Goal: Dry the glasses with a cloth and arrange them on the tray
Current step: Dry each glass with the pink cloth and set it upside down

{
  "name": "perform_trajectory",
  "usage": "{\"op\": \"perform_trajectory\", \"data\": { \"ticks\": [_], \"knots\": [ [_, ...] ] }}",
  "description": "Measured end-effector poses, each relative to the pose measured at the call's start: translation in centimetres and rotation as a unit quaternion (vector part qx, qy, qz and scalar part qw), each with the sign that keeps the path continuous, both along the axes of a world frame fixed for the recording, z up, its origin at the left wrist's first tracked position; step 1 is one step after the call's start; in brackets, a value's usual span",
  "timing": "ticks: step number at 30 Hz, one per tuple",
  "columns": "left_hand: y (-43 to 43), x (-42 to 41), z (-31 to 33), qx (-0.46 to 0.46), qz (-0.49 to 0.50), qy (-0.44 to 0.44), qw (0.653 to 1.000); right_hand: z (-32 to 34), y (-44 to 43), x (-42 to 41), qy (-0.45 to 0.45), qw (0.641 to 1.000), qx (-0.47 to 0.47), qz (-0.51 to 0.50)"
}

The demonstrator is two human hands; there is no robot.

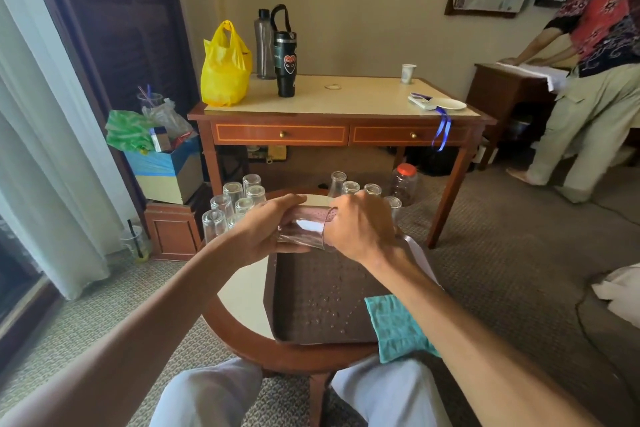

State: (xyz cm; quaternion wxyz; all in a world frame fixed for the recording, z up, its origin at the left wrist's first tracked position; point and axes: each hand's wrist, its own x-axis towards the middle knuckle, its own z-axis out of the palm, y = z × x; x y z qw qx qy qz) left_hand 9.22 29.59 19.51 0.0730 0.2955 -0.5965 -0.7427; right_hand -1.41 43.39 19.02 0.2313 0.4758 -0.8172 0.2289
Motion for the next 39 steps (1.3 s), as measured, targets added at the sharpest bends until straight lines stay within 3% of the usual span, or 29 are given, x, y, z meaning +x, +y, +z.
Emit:
{"op": "perform_trajectory", "data": {
  "ticks": [4,6,9,11,13,14,15,17,19,21,23,25,27,30,31,32,34,36,37,38,39],
  "knots": [
    [0.5,-0.5,1.0,-0.145,0.038,0.028,0.988,-1.0,-0.6,-0.8,-0.121,0.990,0.037,-0.063],
    [0.5,-1.0,1.5,-0.279,0.058,0.059,0.957,-1.4,-1.1,-0.5,-0.287,0.956,0.041,-0.040],
    [0.3,-1.1,2.2,-0.397,0.094,0.110,0.907,-0.9,-1.3,1.0,-0.572,0.816,-0.013,0.082],
    [0.3,-0.8,2.3,-0.422,0.098,0.141,0.890,-0.3,-1.1,1.6,-0.689,0.716,0.013,0.116],
    [0.3,-0.4,1.9,-0.418,0.096,0.173,0.887,0.0,-1.1,1.5,-0.739,0.658,0.011,0.141],
    [0.2,-0.3,1.7,-0.396,0.091,0.187,0.894,0.0,-1.3,1.0,-0.729,0.668,-0.015,0.148],
    [0.1,-0.3,1.6,-0.357,0.083,0.196,0.910,0.2,-1.4,0.8,-0.691,0.706,-0.052,0.147],
    [0.0,-0.3,1.8,-0.239,0.055,0.185,0.952,0.8,-1.3,0.8,-0.547,0.824,-0.106,0.104],
    [-0.1,-0.2,2.3,-0.133,0.029,0.129,0.982,1.1,-1.2,0.8,-0.315,0.942,-0.108,0.034],
    [0.1,0.1,2.6,-0.032,0.034,0.077,0.996,1.3,-1.2,0.8,-0.128,0.989,-0.076,-0.009],
    [0.2,0.4,2.6,0.034,0.044,0.056,0.997,1.4,-1.4,0.6,-0.059,0.997,-0.047,-0.011],
    [0.2,0.4,2.4,0.020,0.055,0.060,0.996,1.1,-1.7,0.3,-0.048,0.998,-0.035,-0.015],
    [0.3,0.2,2.2,-0.052,0.067,0.069,0.994,-0.2,-2.2,-0.4,-0.104,0.993,-0.045,-0.020],
    [0.0,-0.4,2.2,-0.181,0.082,0.083,0.977,-2.4,-4.0,-0.7,-0.325,0.943,-0.071,-0.020],
    [-0.1,-0.5,2.2,-0.216,0.088,0.093,0.968,-2.5,-4.4,-0.5,-0.440,0.894,-0.084,0.007],
    [-0.2,-0.5,2.2,-0.246,0.093,0.106,0.959,-2.3,-4.4,-0.1,-0.562,0.821,-0.092,0.039],
    [-0.1,-0.4,2.0,-0.292,0.091,0.131,0.943,-1.6,-3.7,0.8,-0.722,0.686,-0.055,0.067],
    [-0.1,-0.1,1.2,-0.311,0.078,0.141,0.937,-1.3,-2.8,1.2,-0.775,0.627,0.002,0.081],
    [-0.3,0.0,0.8,-0.302,0.070,0.142,0.940,-1.5,-2.8,1.1,-0.779,0.622,0.007,0.076],
    [-0.5,0.1,0.5,-0.271,0.058,0.144,0.950,-1.7,-2.8,0.9,-0.763,0.643,-0.005,0.060],
    [-0.7,0.1,0.3,-0.212,0.044,0.142,0.966,-1.7,-3.0,0.9,-0.722,0.690,-0.027,0.038]
  ]
}}
